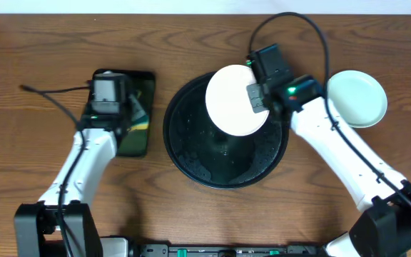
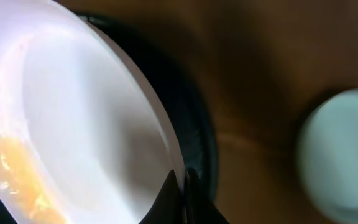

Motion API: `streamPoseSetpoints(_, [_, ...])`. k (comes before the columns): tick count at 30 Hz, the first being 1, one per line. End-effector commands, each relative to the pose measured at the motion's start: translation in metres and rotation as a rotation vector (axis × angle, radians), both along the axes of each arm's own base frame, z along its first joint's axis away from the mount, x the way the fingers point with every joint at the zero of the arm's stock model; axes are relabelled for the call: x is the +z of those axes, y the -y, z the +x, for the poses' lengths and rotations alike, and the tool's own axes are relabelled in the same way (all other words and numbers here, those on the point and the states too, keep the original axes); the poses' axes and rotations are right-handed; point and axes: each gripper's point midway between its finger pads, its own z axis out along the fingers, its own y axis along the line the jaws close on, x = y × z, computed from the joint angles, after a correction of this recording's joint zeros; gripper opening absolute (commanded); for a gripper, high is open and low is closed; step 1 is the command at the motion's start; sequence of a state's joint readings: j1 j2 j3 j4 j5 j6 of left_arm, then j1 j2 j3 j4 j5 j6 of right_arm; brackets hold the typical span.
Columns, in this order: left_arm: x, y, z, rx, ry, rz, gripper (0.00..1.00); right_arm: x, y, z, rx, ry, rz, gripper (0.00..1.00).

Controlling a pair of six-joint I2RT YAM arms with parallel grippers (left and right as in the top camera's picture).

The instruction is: Clean dirty plates on tray and stack at the side

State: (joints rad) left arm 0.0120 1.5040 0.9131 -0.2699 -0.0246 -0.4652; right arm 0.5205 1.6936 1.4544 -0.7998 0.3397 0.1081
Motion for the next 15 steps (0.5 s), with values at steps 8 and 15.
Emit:
streamPoseSetpoints(8, [-0.007,-0.038,-0.016,0.084,-0.045,-0.028,0.07,0.086,-0.014,0.010,0.137,0.358,-0.631,0.01])
streamPoseSetpoints(15, [-0.007,-0.039,-0.016,0.085,-0.045,-0.025,0.08,0.125,-0.052,0.002,0.302,0.449,-0.900,0.01])
